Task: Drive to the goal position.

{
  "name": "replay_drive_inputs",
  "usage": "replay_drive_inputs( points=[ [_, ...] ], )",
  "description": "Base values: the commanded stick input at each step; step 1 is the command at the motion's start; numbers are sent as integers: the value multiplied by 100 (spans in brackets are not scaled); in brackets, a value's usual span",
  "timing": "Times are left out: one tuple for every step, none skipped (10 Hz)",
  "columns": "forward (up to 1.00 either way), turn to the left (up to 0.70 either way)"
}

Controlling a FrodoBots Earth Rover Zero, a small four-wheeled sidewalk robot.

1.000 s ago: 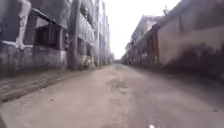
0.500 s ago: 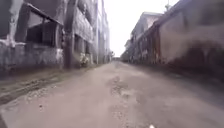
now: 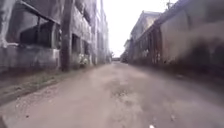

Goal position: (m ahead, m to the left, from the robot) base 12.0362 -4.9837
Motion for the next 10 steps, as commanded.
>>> replay_drive_inputs(
  points=[
    [50, 0],
    [50, 0],
    [50, 0],
    [50, 0],
    [50, 0],
    [50, 0],
    [50, 0],
    [50, 0],
    [50, 0],
    [50, 0]
  ],
)
